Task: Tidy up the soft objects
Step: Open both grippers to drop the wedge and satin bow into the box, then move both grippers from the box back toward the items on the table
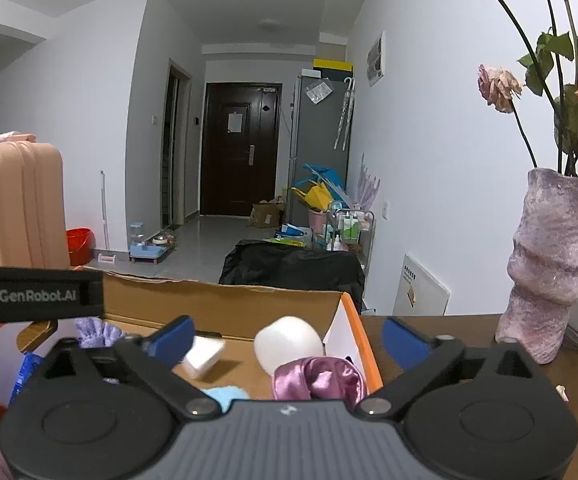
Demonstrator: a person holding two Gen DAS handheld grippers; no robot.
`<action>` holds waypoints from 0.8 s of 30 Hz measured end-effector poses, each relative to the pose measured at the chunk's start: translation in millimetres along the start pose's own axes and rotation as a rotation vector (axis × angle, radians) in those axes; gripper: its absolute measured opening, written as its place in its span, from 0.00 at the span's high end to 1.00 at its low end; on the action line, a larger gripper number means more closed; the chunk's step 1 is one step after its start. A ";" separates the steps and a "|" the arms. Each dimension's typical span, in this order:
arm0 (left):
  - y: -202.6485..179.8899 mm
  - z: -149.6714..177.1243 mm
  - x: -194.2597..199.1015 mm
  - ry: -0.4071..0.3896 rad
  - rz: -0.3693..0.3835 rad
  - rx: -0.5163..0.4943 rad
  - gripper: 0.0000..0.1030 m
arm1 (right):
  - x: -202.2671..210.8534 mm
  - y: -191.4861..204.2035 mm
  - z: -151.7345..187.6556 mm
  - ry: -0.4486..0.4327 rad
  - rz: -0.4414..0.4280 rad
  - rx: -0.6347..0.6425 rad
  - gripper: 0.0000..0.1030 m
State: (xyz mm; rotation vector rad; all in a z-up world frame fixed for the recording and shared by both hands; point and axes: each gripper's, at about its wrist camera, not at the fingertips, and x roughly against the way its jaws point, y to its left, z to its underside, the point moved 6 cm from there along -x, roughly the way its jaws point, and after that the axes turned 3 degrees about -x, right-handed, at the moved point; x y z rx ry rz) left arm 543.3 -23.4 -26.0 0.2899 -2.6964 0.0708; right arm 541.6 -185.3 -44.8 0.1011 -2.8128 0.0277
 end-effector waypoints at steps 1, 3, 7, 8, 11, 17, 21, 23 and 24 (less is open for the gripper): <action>1.2 -0.4 -0.3 0.002 -0.001 0.003 0.00 | -0.5 -0.5 0.2 0.003 0.000 -0.002 0.00; 2.5 0.1 -1.0 0.006 -0.010 0.005 0.00 | -1.7 -2.0 0.5 0.009 0.002 -0.006 0.00; 3.5 0.0 -1.0 0.006 -0.011 0.008 0.00 | -1.8 -2.8 0.5 0.012 0.000 -0.012 0.00; 2.6 -0.2 -1.0 0.005 -0.012 0.007 0.00 | -1.7 -2.7 0.6 0.012 0.000 -0.011 0.00; 2.4 -0.4 -1.2 0.004 -0.013 0.007 0.00 | -1.6 -2.8 0.6 0.012 0.001 -0.012 0.00; 3.5 -0.4 -1.5 0.002 -0.016 0.015 0.00 | -1.4 -4.2 -0.5 0.012 0.002 -0.017 0.00; 4.2 -0.3 -0.8 0.000 -0.014 0.017 0.00 | 0.0 -5.0 -1.2 0.010 0.003 -0.021 0.00; 4.4 0.0 0.7 -0.002 -0.013 0.018 0.00 | 1.1 -4.9 -1.6 0.008 0.002 -0.022 0.00; 4.6 -0.1 1.3 -0.003 -0.013 0.020 0.00 | 1.4 -4.7 -1.9 0.009 0.003 -0.022 0.00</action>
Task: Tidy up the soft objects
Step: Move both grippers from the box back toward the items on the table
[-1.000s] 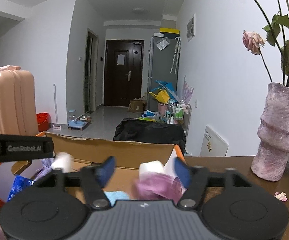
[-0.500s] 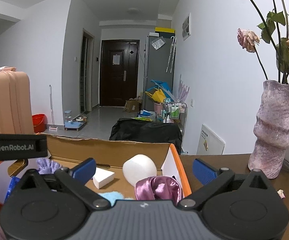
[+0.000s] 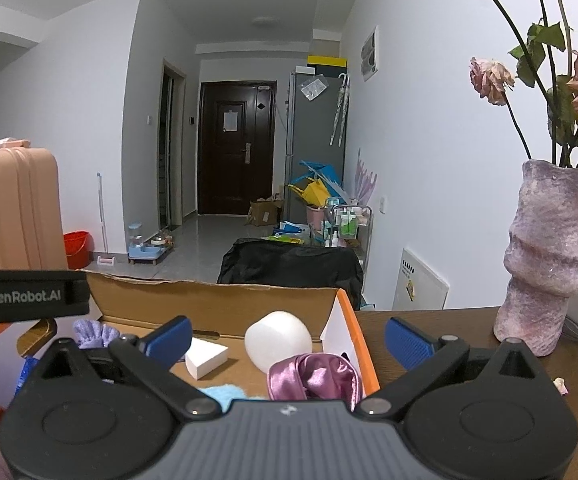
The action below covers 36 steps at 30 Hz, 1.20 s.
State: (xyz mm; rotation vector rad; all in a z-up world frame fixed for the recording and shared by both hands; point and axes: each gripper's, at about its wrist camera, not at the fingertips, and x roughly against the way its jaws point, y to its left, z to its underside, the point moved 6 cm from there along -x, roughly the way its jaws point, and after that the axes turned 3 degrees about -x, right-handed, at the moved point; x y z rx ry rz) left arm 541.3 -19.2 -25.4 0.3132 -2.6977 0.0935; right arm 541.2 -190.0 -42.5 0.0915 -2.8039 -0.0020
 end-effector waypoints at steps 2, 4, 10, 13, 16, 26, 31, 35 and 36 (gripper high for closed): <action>0.2 0.3 2.0 0.000 0.001 0.004 0.00 | 1.7 -0.1 -0.7 0.000 0.000 -0.002 0.00; 0.1 1.3 3.3 0.001 0.001 0.006 0.00 | 3.5 -0.4 -1.9 -0.001 -0.002 -0.006 0.00; 3.0 2.6 10.4 -0.007 0.002 0.011 0.00 | 9.0 -0.3 -3.4 -0.004 -0.004 -0.011 0.00; 7.0 3.7 15.7 -0.010 0.001 0.017 0.00 | 12.7 -1.2 -2.4 -0.004 -0.003 -0.010 0.00; 10.1 5.2 20.4 -0.010 -0.001 0.020 0.00 | 17.8 -2.7 -0.9 -0.004 -0.002 -0.014 0.00; 15.2 11.2 37.1 -0.033 -0.017 -0.008 0.00 | 37.5 -9.8 1.7 -0.011 -0.001 -0.028 0.00; 19.7 15.5 46.2 -0.037 -0.018 -0.009 0.00 | 47.3 -10.9 6.4 -0.010 -0.001 -0.032 0.00; 22.1 19.1 53.7 -0.038 -0.020 -0.014 0.00 | 55.4 -10.9 10.1 -0.012 -0.003 -0.031 0.00; 23.1 19.7 55.2 -0.038 -0.020 -0.015 0.00 | 58.4 -10.9 11.4 -0.012 -0.005 -0.033 0.00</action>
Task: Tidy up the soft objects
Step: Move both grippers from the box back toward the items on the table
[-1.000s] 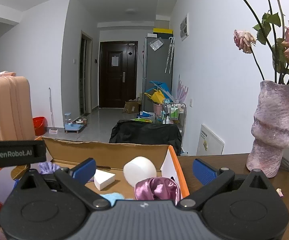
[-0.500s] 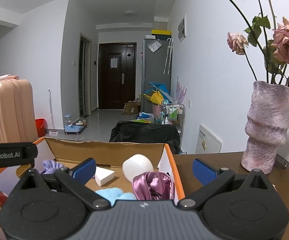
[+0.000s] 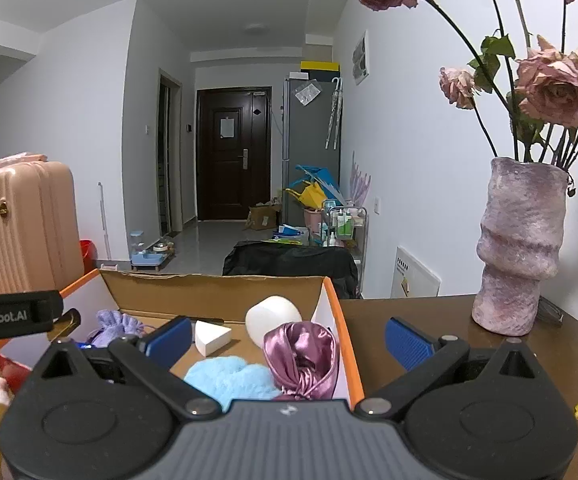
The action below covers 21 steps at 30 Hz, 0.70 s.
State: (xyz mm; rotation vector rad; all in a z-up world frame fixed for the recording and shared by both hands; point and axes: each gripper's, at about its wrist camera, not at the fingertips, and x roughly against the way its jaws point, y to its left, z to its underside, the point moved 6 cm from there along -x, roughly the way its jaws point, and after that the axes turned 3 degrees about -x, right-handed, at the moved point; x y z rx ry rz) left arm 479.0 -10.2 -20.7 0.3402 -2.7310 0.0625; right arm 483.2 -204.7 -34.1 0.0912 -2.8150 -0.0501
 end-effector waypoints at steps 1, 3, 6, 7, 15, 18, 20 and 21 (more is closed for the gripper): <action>0.5 0.6 2.2 -0.001 0.001 -0.001 0.00 | 1.8 -0.3 0.9 0.000 -0.001 -0.001 0.00; 2.5 2.1 6.5 -0.002 0.003 -0.003 0.00 | 6.3 -0.2 3.2 -0.001 0.000 -0.002 0.00; 4.3 4.8 12.9 -0.004 0.008 -0.008 0.00 | 10.7 -0.2 4.7 -0.001 -0.001 -0.003 0.00; 4.7 5.7 14.8 -0.005 0.009 -0.010 0.00 | 12.9 -0.3 5.4 -0.002 -0.002 -0.004 0.00; 8.0 13.9 33.8 -0.014 0.014 -0.023 0.00 | 36.4 1.1 15.7 -0.007 -0.005 -0.008 0.00; 10.8 18.2 39.8 -0.015 0.011 -0.029 0.00 | 42.9 2.3 19.5 -0.004 -0.007 -0.003 0.00; 12.8 20.8 44.8 -0.018 0.011 -0.032 0.00 | 48.2 2.5 22.3 -0.002 -0.009 -0.003 0.00; 13.6 22.0 47.5 -0.018 0.010 -0.034 0.00 | 51.4 2.7 24.1 -0.002 -0.008 -0.002 0.00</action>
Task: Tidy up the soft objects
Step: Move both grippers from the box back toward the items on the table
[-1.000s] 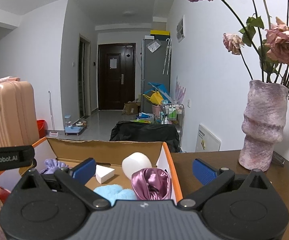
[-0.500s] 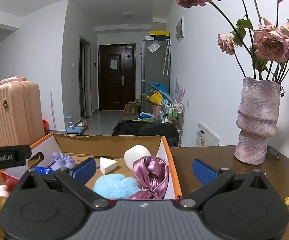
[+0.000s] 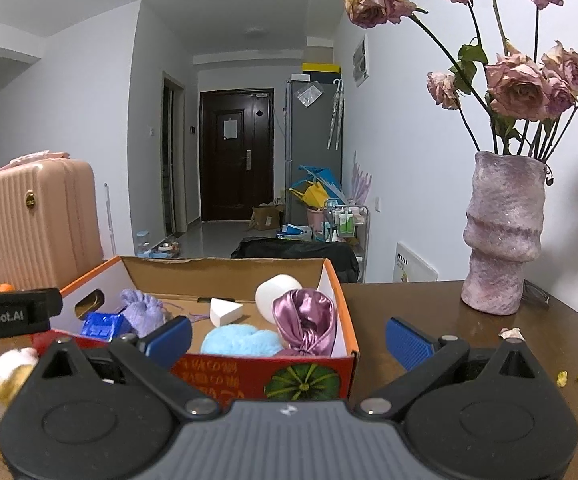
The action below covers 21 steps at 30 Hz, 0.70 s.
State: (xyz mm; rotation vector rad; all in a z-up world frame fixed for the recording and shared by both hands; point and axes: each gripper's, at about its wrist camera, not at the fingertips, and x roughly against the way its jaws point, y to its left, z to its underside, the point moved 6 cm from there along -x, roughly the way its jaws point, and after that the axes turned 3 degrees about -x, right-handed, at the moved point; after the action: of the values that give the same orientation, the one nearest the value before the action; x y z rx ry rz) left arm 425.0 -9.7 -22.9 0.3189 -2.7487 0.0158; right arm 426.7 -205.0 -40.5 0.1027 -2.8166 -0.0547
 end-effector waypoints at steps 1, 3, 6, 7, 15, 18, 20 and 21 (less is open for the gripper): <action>0.5 1.0 2.3 0.000 0.000 -0.002 0.00 | 2.7 0.0 1.2 0.000 -0.001 0.000 0.00; 2.5 4.1 6.5 0.001 0.001 -0.003 0.00 | 9.7 -0.1 4.7 0.000 -0.004 0.000 0.00; 5.5 8.2 14.1 0.002 0.003 -0.006 0.00 | 19.6 0.6 9.2 -0.002 -0.006 0.001 0.00; 6.4 9.4 16.5 0.002 0.003 -0.007 0.00 | 22.6 0.6 10.3 -0.002 -0.006 0.001 0.00; 16.0 19.8 40.8 -0.001 0.007 -0.019 0.00 | 47.5 3.5 21.2 -0.002 -0.008 0.014 0.00; 19.7 23.9 49.9 -0.002 0.008 -0.025 0.00 | 57.8 5.8 24.1 -0.006 -0.012 0.020 0.00; 21.5 27.1 55.3 -0.002 0.012 -0.029 0.00 | 64.2 6.9 25.4 -0.011 -0.015 0.026 0.00; 22.7 28.3 58.3 -0.002 0.013 -0.032 0.00 | 67.3 7.2 26.2 -0.012 -0.015 0.029 0.00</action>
State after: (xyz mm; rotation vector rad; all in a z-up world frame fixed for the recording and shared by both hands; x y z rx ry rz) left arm 356.9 -1.9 -27.3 0.2923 -2.7505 -0.0245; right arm 354.2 -202.3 -43.7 0.1306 -2.8297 -0.0177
